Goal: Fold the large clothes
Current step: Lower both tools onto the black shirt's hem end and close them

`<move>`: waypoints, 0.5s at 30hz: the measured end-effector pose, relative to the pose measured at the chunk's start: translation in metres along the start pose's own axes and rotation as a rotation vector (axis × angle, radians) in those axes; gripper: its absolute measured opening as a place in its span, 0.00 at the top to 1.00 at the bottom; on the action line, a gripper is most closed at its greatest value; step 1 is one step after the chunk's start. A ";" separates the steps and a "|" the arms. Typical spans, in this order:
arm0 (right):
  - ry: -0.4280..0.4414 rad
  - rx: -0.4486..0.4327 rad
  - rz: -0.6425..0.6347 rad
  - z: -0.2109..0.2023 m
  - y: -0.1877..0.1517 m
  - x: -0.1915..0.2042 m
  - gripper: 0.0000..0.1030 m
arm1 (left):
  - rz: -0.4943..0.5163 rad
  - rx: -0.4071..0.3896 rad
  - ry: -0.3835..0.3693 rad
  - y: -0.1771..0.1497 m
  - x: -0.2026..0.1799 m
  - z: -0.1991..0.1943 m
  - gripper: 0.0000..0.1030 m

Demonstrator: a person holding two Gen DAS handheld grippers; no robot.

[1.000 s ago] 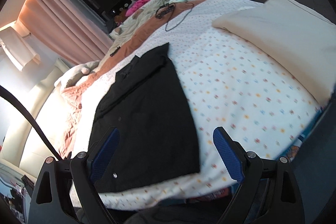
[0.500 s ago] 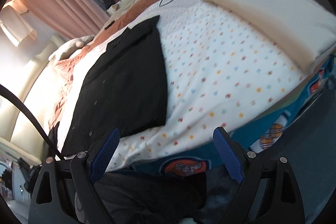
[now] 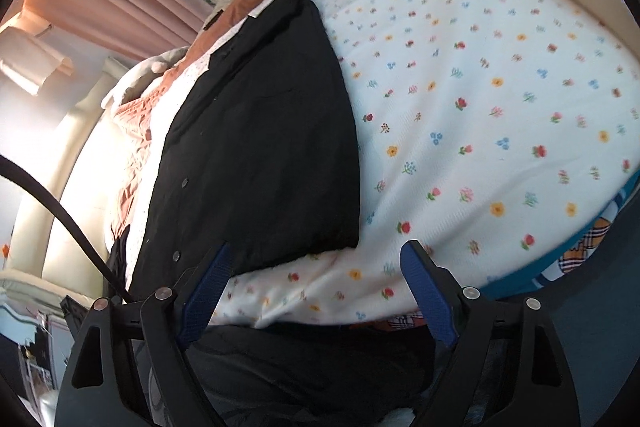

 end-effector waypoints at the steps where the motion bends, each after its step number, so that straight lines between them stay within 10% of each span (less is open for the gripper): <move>1: 0.011 0.005 0.006 0.004 0.001 0.001 0.21 | -0.004 0.005 0.001 0.002 0.001 0.004 0.35; 15: 0.266 0.047 0.124 0.051 0.010 0.011 0.35 | -0.154 0.036 -0.174 0.011 -0.003 0.034 0.42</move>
Point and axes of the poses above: each gripper's, at about its wrist camera, not at the fingertips, and z roughly the way its jaws point, x to its left, y to its top, the point moved 8 cm from there along z, roughly the way its jaws point, and after that the axes turned 10 degrees about -y, right-handed, at the moved point
